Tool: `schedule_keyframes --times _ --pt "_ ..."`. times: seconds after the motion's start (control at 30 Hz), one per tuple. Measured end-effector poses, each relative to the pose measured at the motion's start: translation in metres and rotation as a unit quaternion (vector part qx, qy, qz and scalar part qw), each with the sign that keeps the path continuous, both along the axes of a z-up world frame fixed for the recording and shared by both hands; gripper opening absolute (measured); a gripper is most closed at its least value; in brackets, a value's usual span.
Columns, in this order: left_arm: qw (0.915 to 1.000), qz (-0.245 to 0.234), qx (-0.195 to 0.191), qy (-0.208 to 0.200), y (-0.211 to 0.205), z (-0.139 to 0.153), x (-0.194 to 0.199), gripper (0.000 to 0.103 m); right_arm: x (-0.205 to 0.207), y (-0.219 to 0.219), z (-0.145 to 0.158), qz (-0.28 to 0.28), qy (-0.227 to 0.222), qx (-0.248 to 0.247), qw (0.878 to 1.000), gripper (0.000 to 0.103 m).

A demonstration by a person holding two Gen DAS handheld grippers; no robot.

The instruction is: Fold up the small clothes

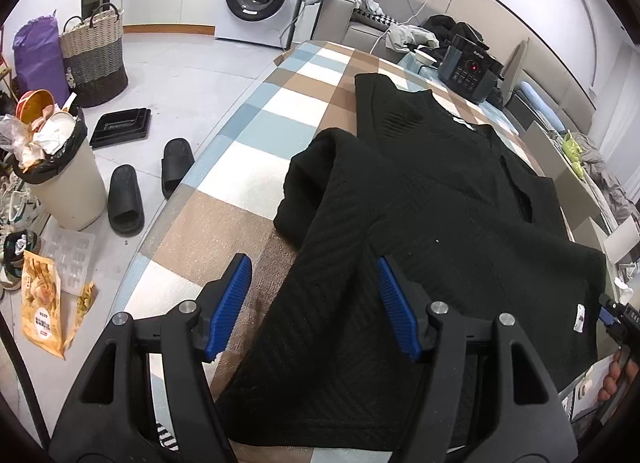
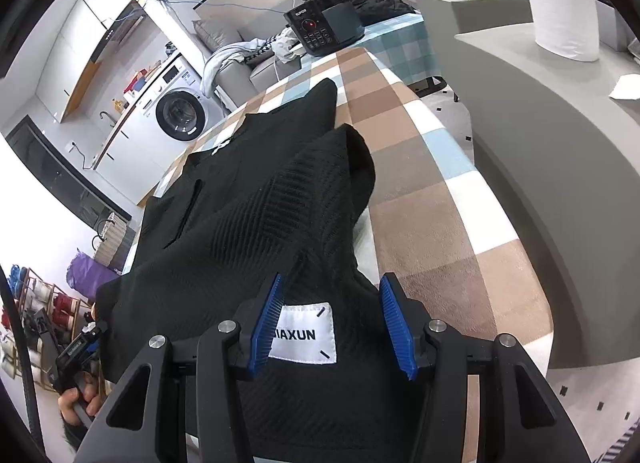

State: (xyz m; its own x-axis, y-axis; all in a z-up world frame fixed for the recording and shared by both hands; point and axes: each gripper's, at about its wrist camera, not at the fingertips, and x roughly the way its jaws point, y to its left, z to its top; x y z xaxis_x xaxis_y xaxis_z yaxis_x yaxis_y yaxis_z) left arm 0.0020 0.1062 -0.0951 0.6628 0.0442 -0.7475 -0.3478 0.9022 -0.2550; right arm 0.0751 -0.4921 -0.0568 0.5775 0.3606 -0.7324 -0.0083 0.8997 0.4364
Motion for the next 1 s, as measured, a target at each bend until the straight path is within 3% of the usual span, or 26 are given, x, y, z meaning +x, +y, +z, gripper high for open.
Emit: schedule_keyframes --times 0.1,0.17,0.23,0.3,0.37,0.43,0.73,1.0 --pt "1.0000 -0.003 0.002 -0.005 -0.003 0.001 -0.002 0.051 -0.003 0.000 -0.003 0.002 0.005 -0.001 1.000 0.051" --pt "0.9999 -0.007 -0.002 -0.011 -0.005 0.001 -0.003 0.025 -0.004 0.001 -0.003 0.003 0.005 0.001 1.000 0.051" --pt "0.9999 -0.009 -0.005 -0.012 -0.005 0.001 -0.001 0.008 -0.005 0.000 -0.005 0.001 0.005 -0.002 1.000 0.050" --pt "0.9996 -0.010 -0.017 -0.022 -0.004 0.001 -0.001 0.006 -0.006 0.001 -0.004 0.002 -0.001 -0.008 1.000 0.041" --pt "0.9994 -0.008 -0.017 -0.028 -0.005 0.004 -0.001 0.004 -0.007 0.003 -0.003 0.006 -0.013 -0.021 1.000 0.013" --pt "0.9991 -0.006 -0.019 -0.036 -0.005 0.009 -0.001 0.004 -0.009 0.003 0.000 0.008 -0.023 -0.021 0.999 0.004" --pt "0.9961 -0.008 -0.022 -0.086 0.000 0.044 0.013 0.003 -0.004 -0.009 0.042 -0.023 -0.100 0.006 0.995 0.003" --pt "0.9925 0.003 -0.005 -0.122 0.013 0.075 0.066 0.003 0.052 0.007 0.076 -0.039 -0.145 -0.001 0.989 0.003"
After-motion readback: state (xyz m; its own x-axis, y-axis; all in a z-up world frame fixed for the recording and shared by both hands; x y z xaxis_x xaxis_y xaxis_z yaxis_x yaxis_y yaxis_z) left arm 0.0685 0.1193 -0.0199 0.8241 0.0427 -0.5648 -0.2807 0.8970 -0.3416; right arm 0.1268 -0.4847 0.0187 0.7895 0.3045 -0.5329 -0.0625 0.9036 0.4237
